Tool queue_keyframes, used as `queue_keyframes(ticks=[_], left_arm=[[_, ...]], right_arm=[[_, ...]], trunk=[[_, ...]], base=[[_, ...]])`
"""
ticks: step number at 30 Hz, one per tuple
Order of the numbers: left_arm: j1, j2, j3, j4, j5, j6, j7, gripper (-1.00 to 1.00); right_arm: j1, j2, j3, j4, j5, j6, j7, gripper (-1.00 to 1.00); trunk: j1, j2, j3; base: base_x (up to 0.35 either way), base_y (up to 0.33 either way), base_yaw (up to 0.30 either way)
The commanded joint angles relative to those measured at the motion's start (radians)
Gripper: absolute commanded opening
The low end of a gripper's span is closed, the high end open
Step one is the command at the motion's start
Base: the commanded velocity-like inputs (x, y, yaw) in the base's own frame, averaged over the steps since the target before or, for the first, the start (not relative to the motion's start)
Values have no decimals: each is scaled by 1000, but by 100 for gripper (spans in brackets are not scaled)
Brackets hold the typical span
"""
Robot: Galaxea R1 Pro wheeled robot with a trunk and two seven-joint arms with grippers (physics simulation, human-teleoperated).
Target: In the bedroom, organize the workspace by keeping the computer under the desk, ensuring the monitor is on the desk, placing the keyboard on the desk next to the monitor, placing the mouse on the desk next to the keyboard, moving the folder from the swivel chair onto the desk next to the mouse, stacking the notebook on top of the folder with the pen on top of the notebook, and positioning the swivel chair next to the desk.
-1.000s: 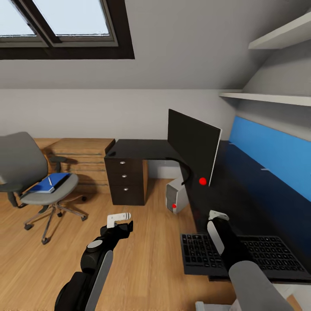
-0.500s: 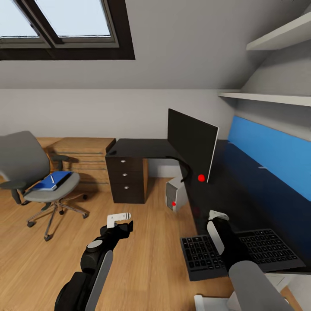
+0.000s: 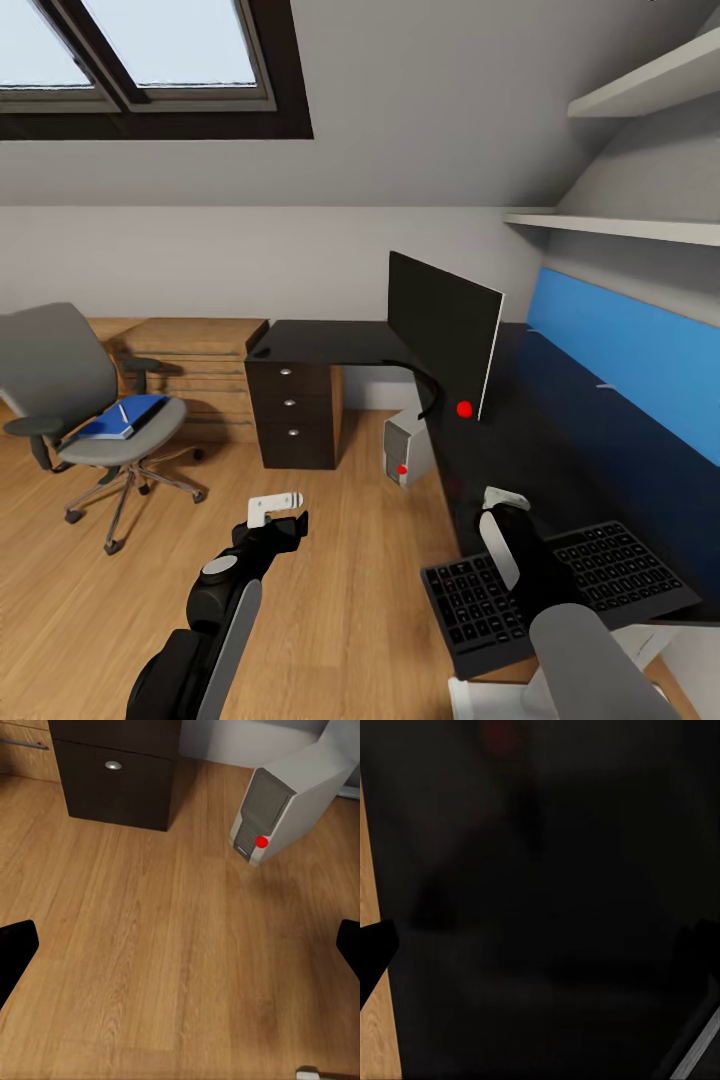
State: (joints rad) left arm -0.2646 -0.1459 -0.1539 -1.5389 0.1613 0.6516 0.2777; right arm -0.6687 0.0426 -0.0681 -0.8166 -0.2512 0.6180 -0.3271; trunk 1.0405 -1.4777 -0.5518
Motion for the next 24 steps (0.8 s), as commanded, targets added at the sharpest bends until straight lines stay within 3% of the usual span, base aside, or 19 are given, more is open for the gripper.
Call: queue_keyframes(ticks=[1,13,17,20,21,24], left_arm=[[-1,0,-1,-1,11,3,9,100],[-1,0,-1,-1,11,3,9,100],[-1,0,-1,-1,12,3,9,100],[-1,0,-1,-1,12,3,9,100],[-1,-1,-2,1,12,3,9,100],[-1,-1,-2,6,12,3,9,100]], right_arm=[[0,1,-2,22,-22,5,-12,100],[1,1,0,22,-18,-5,-8,100],[0,4,27,17,-17,-11,-9,100],[1,13,77,9,-14,-44,-16,100],[3,21,132,-12,-12,-79,-22,100],[8,26,189,-67,-12,-99,-43,100]], trunk=[[0,-1,-1],[0,-1,-1],[0,-1,-1],[0,-1,-1],[0,-1,-1],[0,-1,-1]], base=[[-11,0,0],[-2,0,0],[0,0,0],[0,0,0],[0,0,0],[0,0,0]])
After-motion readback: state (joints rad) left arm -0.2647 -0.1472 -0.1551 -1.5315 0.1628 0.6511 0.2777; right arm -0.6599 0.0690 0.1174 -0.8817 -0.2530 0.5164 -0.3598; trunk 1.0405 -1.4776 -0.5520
